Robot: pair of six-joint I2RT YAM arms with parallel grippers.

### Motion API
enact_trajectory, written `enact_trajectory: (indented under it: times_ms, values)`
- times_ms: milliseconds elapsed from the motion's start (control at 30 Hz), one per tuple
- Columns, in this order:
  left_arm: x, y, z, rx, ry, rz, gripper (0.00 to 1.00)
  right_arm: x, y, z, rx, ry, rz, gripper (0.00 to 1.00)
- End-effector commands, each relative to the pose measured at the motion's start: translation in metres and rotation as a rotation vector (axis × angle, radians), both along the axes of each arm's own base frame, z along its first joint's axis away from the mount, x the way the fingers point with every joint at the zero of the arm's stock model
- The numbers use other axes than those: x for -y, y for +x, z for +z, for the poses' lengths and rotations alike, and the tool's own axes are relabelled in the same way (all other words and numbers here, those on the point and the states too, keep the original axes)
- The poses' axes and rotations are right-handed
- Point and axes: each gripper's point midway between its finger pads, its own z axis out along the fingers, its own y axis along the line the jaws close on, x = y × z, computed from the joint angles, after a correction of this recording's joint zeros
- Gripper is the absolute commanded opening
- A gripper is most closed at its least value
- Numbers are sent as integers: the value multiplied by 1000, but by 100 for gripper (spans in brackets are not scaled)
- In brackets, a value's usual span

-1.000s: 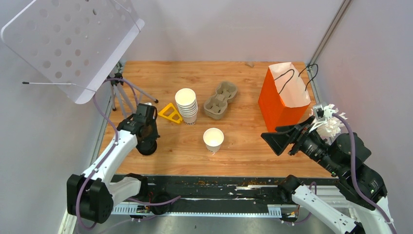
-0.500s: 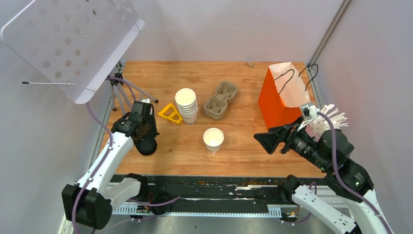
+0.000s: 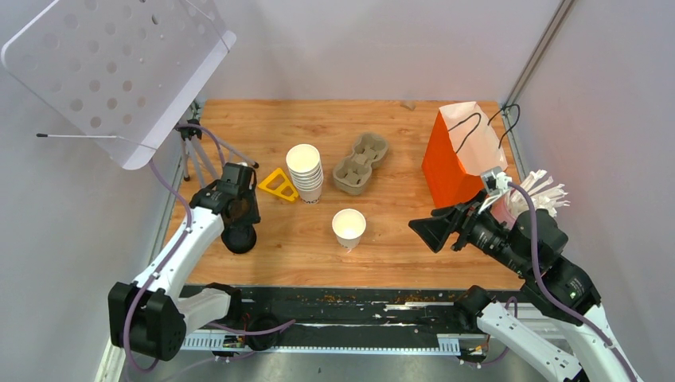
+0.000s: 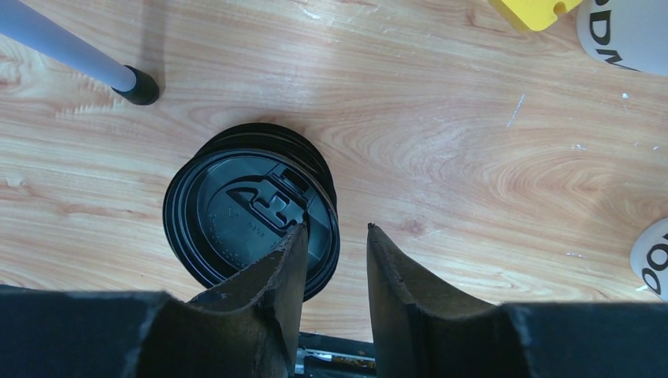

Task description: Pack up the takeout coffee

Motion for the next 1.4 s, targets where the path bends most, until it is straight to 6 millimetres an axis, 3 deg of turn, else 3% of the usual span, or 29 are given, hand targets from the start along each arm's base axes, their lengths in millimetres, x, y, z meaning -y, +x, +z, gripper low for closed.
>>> enact_trajectory:
  times_ms: [0, 333, 467, 767, 1033, 1367]
  values:
    - [-6, 7, -5, 22, 28, 13, 42, 6, -2, 26, 73, 35, -15, 87]
    - [-5, 7, -15, 4, 30, 12, 40, 5, -3, 29, 73, 43, -10, 87]
    - [-4, 7, -19, -8, 25, 10, 33, 7, -4, 33, 81, 49, -13, 87]
    - [-4, 7, -24, -22, 27, 13, 33, 7, -6, 36, 91, 53, -7, 87]
    - [-2, 7, -25, -25, 16, 11, 23, 8, -6, 36, 93, 51, -12, 87]
    - [0, 4, 7, 25, -8, -6, 9, 7, -4, 33, 76, 52, -18, 87]
